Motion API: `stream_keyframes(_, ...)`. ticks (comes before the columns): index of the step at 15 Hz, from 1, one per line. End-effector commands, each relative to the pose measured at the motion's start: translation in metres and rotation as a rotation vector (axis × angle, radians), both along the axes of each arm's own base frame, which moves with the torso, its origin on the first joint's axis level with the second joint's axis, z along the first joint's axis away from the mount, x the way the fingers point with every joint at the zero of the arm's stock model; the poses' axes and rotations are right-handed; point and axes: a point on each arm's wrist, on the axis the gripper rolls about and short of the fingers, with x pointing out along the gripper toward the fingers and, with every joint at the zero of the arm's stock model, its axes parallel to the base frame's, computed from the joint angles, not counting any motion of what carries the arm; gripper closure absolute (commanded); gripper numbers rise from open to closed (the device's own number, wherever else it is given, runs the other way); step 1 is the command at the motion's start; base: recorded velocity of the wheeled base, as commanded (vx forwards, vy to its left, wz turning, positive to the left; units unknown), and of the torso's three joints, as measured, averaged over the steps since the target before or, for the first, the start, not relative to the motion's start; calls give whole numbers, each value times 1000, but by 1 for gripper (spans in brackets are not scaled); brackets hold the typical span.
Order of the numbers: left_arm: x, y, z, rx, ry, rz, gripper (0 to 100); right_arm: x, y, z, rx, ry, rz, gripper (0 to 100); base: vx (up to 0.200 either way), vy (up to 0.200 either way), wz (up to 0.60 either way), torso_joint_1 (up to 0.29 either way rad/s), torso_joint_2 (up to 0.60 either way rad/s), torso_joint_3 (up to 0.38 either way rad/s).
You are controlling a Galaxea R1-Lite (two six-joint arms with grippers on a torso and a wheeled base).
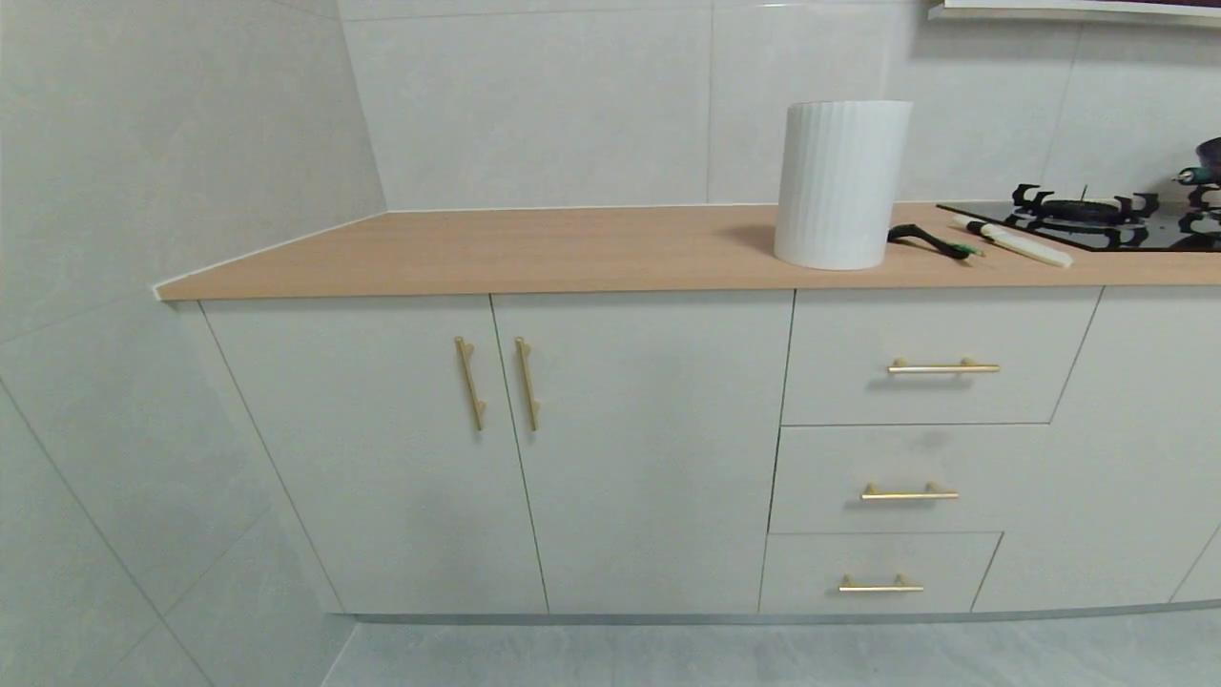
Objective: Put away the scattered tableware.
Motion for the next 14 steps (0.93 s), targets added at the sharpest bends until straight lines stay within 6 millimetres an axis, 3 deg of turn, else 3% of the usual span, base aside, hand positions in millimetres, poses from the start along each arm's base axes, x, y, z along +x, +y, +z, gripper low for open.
stream_keyframes(1,0,0,0,0,2,1,0,0,0,0,-1,1,1,0,0,-200,0,7,2,-2)
stream_keyframes(6,0,0,0,-1,2,1,0,0,0,0,-1,1,1,0,0,-200,0,3,1,4)
stream_keyframes(14,0,0,0,-1,2,1,0,0,0,0,-1,1,1,0,0,0,0,0,0,0)
